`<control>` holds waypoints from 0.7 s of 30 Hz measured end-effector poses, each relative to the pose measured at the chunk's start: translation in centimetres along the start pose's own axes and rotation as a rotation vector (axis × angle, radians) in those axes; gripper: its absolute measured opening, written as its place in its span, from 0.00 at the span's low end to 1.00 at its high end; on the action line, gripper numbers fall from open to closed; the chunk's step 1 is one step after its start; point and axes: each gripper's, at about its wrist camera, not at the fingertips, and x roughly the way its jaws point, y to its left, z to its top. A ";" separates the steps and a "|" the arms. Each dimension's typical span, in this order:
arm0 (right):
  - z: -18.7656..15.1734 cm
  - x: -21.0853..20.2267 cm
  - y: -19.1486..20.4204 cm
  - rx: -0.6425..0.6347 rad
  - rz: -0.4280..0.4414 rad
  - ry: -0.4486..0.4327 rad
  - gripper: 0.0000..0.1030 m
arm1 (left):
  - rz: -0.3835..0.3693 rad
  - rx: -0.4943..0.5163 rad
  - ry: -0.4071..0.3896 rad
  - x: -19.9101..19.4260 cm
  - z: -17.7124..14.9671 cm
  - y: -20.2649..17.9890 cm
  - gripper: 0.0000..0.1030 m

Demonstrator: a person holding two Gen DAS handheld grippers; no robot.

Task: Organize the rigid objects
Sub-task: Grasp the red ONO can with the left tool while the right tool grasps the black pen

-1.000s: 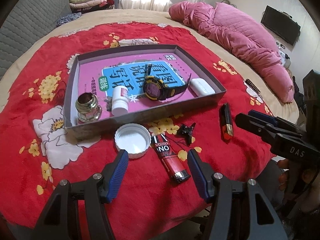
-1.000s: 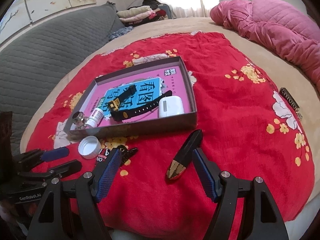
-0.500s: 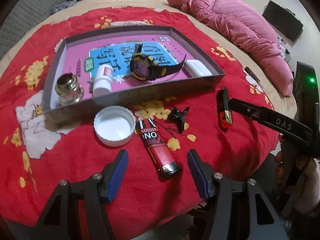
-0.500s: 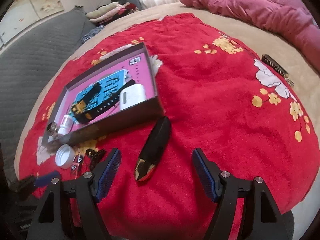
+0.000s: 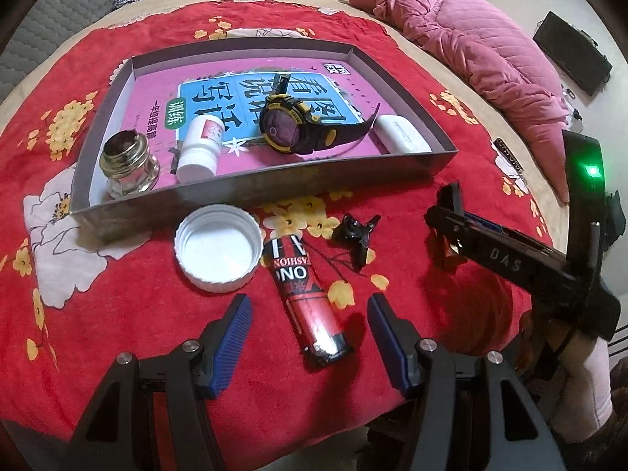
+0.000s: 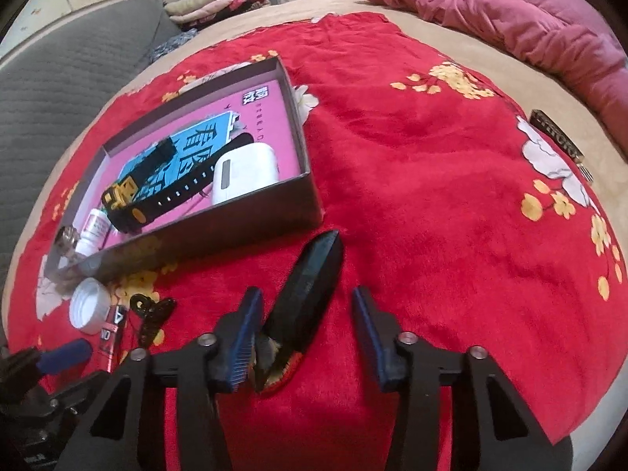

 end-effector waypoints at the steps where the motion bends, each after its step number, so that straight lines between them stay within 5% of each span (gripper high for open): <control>1: -0.1 0.2 0.1 -0.009 -0.003 -0.001 0.42 | 0.006 0.002 0.002 0.2 0.1 -0.2 0.59; 9: -0.1 1.0 0.0 -0.007 0.003 0.012 0.42 | 0.047 -0.004 0.014 1.2 0.5 -0.7 0.57; 21: -0.1 1.1 -0.3 0.012 0.010 -0.011 0.38 | 0.084 -0.039 0.027 2.5 0.9 -0.2 0.35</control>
